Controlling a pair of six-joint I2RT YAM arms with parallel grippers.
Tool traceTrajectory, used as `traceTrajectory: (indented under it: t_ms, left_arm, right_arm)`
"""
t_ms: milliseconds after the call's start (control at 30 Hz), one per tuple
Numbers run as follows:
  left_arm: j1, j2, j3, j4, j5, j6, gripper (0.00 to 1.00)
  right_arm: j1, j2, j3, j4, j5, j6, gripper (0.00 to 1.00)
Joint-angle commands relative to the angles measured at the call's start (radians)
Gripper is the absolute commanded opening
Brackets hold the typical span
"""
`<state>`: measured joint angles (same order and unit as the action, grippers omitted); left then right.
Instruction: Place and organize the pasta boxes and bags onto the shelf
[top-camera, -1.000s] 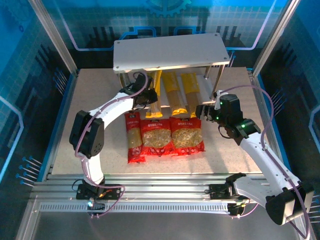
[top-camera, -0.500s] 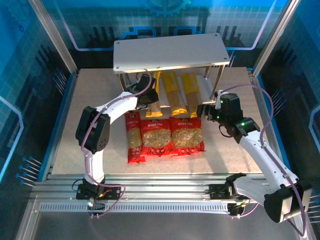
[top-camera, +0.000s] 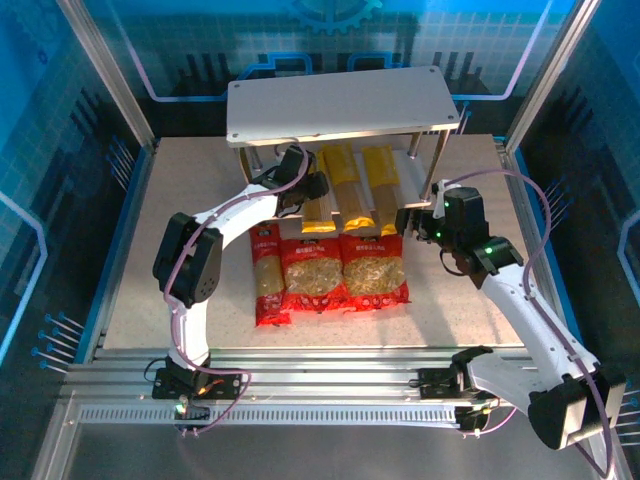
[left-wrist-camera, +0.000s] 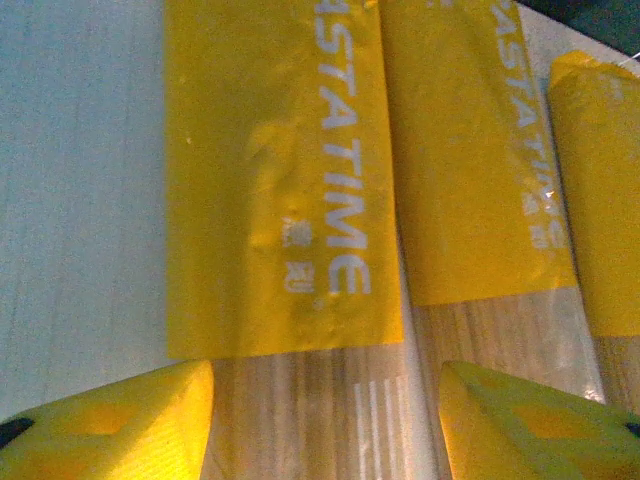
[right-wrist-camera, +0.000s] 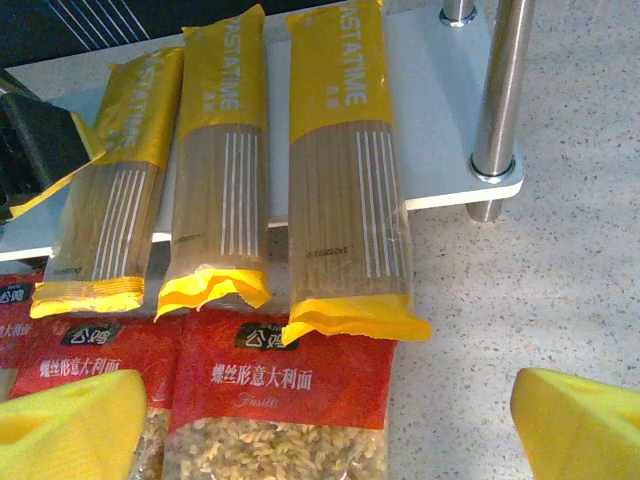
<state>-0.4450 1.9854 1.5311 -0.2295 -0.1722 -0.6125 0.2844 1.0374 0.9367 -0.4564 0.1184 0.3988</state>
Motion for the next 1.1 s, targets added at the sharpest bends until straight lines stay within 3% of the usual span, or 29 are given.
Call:
traceTrajectory:
  t_ms: [0, 100, 300, 467, 567, 733, 900, 1067]
  left_arm:
    - [-0.016, -0.044, -0.003, 0.072, -0.005, 0.001, 0.65]
    - [-0.035, -0.103, -0.05, 0.069, -0.016, 0.034, 0.7]
    - [-0.087, -0.294, -0.238, 0.005, -0.042, 0.083, 0.72]
    - [-0.191, -0.501, -0.365, -0.156, -0.167, 0.101, 0.72]
    - [-0.242, -0.624, -0.437, -0.29, -0.231, 0.042, 0.74]
    - [-0.233, -0.78, -0.632, -0.416, -0.244, -0.115, 0.84]
    - [-0.219, -0.816, -0.765, -0.415, -0.215, -0.222, 0.86]
    - [-0.195, -0.783, -0.819, -0.367, -0.186, -0.245, 0.86]
  right_arm:
    - [-0.016, -0.019, -0.01, -0.011, -0.019, -0.003, 0.95]
    - [-0.016, -0.027, -0.015, -0.012, -0.019, -0.001, 0.95]
    - [-0.017, -0.049, -0.024, -0.015, -0.015, -0.001, 0.95]
    - [-0.019, -0.053, -0.023, -0.013, -0.022, 0.0, 0.94]
    - [-0.019, -0.051, -0.024, -0.008, -0.035, 0.011, 0.95]
    - [-0.019, -0.05, -0.035, 0.023, -0.069, 0.041, 0.95]
    - [-0.017, -0.041, -0.021, 0.018, -0.088, 0.044, 0.95]
    - [-0.017, -0.049, -0.013, 0.007, -0.087, 0.041, 0.95]
